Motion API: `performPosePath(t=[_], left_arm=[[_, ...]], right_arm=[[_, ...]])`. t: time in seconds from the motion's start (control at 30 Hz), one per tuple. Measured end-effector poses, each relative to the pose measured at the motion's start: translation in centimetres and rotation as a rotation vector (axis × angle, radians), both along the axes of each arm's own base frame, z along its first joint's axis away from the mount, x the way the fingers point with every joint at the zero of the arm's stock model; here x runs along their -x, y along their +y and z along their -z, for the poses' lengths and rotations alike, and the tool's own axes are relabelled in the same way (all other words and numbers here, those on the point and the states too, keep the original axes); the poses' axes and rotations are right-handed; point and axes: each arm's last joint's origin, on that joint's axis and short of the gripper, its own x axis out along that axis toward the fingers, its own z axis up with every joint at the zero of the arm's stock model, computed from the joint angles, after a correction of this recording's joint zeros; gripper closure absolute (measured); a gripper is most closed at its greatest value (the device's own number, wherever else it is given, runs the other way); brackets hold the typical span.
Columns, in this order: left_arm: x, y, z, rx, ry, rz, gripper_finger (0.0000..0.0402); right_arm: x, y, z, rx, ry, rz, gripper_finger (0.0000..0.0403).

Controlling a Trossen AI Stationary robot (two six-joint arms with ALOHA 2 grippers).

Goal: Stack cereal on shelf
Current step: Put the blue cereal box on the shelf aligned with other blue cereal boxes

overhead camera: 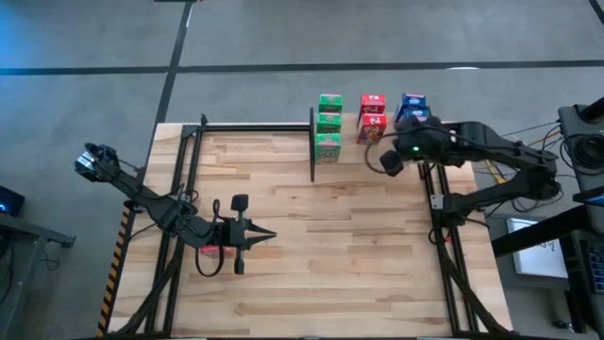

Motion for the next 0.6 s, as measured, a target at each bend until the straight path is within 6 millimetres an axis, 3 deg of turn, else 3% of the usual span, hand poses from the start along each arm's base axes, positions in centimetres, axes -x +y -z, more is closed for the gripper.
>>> performPosePath(t=[0.23,0.6], left_arm=[[0.0,0.0,0.0,0.000,0.001,0.000,0.0401],[0.0,0.0,0.0,0.018,0.000,-0.004,0.0401]], right_arm=[[-1.9,-0.6,0.5,0.019,0.226,0.078,0.0394],[-4.0,-1.0,2.5,0.001,0.379,0.077,0.0394]])
